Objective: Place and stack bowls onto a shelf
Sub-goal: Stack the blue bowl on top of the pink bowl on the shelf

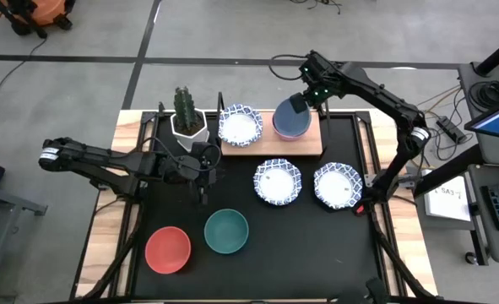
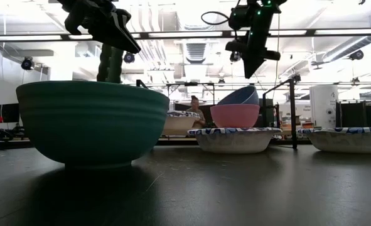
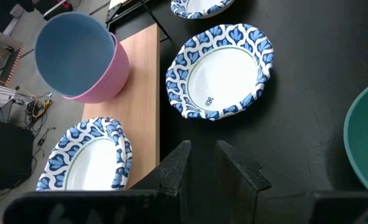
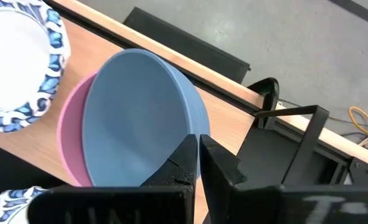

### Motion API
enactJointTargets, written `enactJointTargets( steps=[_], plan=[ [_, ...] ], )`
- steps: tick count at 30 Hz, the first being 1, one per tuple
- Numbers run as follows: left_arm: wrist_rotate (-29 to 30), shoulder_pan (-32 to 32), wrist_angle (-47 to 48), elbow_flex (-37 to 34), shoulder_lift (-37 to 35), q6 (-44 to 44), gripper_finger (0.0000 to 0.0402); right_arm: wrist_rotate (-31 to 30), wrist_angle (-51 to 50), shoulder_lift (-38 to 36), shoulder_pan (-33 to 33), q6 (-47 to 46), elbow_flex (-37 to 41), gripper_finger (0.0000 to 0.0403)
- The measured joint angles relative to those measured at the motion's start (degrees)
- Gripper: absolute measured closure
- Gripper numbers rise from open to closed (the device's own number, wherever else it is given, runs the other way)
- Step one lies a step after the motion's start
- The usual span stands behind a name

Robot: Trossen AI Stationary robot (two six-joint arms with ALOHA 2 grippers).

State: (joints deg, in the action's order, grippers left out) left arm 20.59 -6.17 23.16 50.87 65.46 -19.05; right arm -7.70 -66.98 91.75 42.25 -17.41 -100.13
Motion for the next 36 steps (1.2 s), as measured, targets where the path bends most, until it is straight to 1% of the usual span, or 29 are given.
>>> enactJointTargets(
  steps=[5, 8, 10, 16, 18, 21, 24, 28, 32, 36],
  plan=[
    [0.01, 0.02, 0.00, 0.00, 0.01, 0.00, 0.0345, 0.17, -0.02, -0.42, -0.23, -0.97, 0.01, 0.0393],
    [0.01, 0.00, 0.00, 0.00, 0.01, 0.00, 0.0345, 0.31, -0.02, -0.25, -0.53, -1.33, 0.01, 0.0382],
    [0.00, 0.02, 0.02, 0.00, 0.01, 0.00, 0.0345, 0.72, -0.09, 0.18, -0.73, -1.50, 0.01, 0.0365],
    [-0.01, 0.02, 0.02, 0.00, 0.01, 0.00, 0.0345, 0.68, 0.00, 1.57, -1.02, -2.62, 0.01, 0.0296],
    [0.01, 0.02, 0.02, 0.00, 0.01, 0.00, 0.0345, 0.65, -0.06, 2.15, -1.02, -3.00, 0.01, 0.0280],
    [-0.01, 0.00, 0.02, 0.00, -0.01, 0.00, 0.0345, 0.60, -0.04, 3.01, -1.02, -3.02, 0.01, 0.0270],
    [-0.01, 0.01, 0.02, 0.00, 0.01, 0.00, 0.0345, 0.20, -0.02, 3.87, -1.02, -3.15, 0.01, 0.0271],
    [-0.01, 0.00, 0.02, 0.00, -0.01, 0.00, 0.0345, 0.09, -0.02, 5.05, -1.00, -3.17, 0.01, 0.0285],
    [-0.01, 0.00, 0.03, 0.00, 0.00, 0.00, 0.0345, 0.03, 0.00, 5.82, -1.00, -3.17, 0.01, 0.0312],
    [-0.01, 0.00, 0.02, 0.00, 0.01, 0.00, 0.0345, 0.07, 0.00, 5.85, -0.99, -3.15, 0.01, 0.0351]
  ],
)
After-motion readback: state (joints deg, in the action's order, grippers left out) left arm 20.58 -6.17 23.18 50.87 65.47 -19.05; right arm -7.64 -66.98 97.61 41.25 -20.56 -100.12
